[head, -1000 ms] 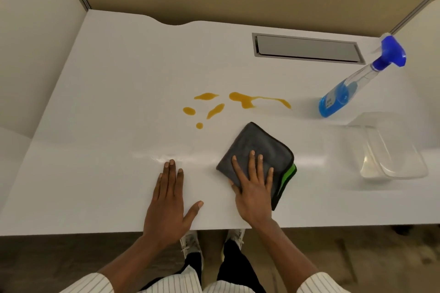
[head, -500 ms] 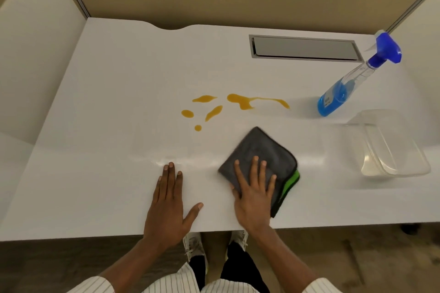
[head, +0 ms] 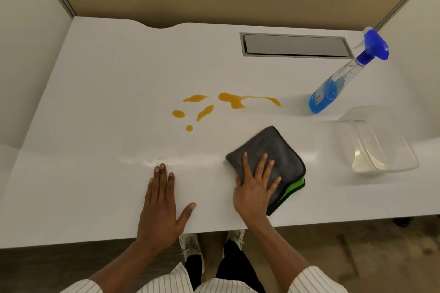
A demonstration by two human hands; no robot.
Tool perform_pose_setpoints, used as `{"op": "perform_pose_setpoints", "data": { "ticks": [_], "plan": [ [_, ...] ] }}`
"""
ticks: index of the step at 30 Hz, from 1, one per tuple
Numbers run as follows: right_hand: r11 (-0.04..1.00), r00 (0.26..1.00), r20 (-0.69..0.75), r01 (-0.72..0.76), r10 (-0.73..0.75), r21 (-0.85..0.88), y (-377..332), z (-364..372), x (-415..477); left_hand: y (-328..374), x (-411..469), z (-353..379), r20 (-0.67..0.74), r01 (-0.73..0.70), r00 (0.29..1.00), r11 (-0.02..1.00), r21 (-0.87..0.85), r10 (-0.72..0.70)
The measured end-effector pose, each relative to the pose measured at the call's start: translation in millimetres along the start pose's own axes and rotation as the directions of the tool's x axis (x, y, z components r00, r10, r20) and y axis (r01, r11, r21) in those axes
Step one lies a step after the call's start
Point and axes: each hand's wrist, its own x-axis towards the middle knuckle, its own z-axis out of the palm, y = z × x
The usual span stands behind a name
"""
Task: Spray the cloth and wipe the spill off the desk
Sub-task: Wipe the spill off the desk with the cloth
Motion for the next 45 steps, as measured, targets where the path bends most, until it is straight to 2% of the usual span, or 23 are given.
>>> {"op": "perform_pose_setpoints", "data": {
  "ticks": [1,3,5,7,9,12,16,18,20,23,25,29,33,37,41,43,45],
  "plan": [
    [0.999,0.999,0.02,0.034,-0.034,0.011,-5.6,4.2,-9.9,1.8,0.4,0.5,0.003,0.013,1.0,1.0,-0.001,-0.013],
    [0.98,0.979,0.037,0.2,-0.2,-0.001,-9.6,8.2,-17.3,6.6,1.5,1.3,-0.001,0.04,0.999,0.999,-0.01,-0.04],
    [0.924,0.924,0.047,0.381,-0.379,-0.03,-3.9,5.2,-4.9,11.1,2.7,2.8,-0.011,0.058,0.998,0.998,-0.024,-0.059],
    [0.887,0.888,0.058,0.459,-0.456,-0.05,5.1,-0.1,20.8,13.7,4.1,3.8,-0.013,0.087,0.996,0.996,-0.018,-0.087],
    [0.908,0.91,0.052,0.415,-0.412,-0.064,14.9,-4.5,49.1,15.6,4.8,5.0,0.0,0.111,0.994,0.994,0.007,-0.111],
    [0.962,0.963,0.014,0.27,-0.27,-0.049,30.9,-11.6,69.8,19.3,6.0,4.5,0.017,0.125,0.992,0.992,0.03,-0.125],
    [0.987,0.988,-0.02,0.151,-0.152,-0.052,37.1,-11.8,37.4,31.9,8.4,4.7,0.007,0.036,0.999,0.998,0.048,-0.037],
    [0.981,0.982,-0.017,0.186,-0.188,-0.054,33.4,-7.5,15.5,44.3,9.0,9.0,0.022,-0.047,0.999,0.998,0.038,0.046],
    [0.957,0.959,0.004,0.284,-0.285,-0.052,32.8,-4.1,6.2,57.6,8.9,16.5,0.033,-0.109,0.994,0.993,0.041,0.108],
    [0.899,0.901,0.026,0.433,-0.432,-0.062,35.3,-8.1,23.5,71.7,10.8,23.1,0.045,-0.076,0.996,0.997,0.03,0.075],
    [0.877,0.88,0.041,0.475,-0.473,-0.07,41.1,-13.4,51.6,76.6,12.7,24.0,0.052,-0.047,0.998,0.998,0.052,0.045],
    [0.95,0.951,0.037,0.308,-0.306,-0.06,65.6,-25.8,99.9,79.6,13.5,22.6,0.066,-0.03,0.998,0.993,0.116,0.023],
    [0.973,0.975,0.013,0.221,-0.221,-0.065,76.7,-30.1,80.4,88.5,19.3,22.8,0.094,0.017,0.995,0.988,0.154,-0.031],
    [0.943,0.945,0.03,0.327,-0.326,-0.056,62.6,-18.8,48.5,102.5,23.0,29.0,0.046,0.092,0.994,0.987,0.132,-0.099],
    [0.86,0.861,0.054,0.508,-0.506,-0.053,61.7,-22.0,103.1,112.6,23.7,35.1,0.013,0.149,0.988,0.984,0.099,-0.151],
    [0.859,0.862,0.058,0.506,-0.503,-0.07,67.8,-27.3,142.4,116.7,24.7,37.8,0.004,0.168,0.986,0.982,0.083,-0.169],
    [0.895,0.898,0.045,0.44,-0.438,-0.08,73.5,-32.8,169.2,120.6,27.6,38.4,0.012,0.189,0.982,0.978,0.087,-0.19]
  ]
}}
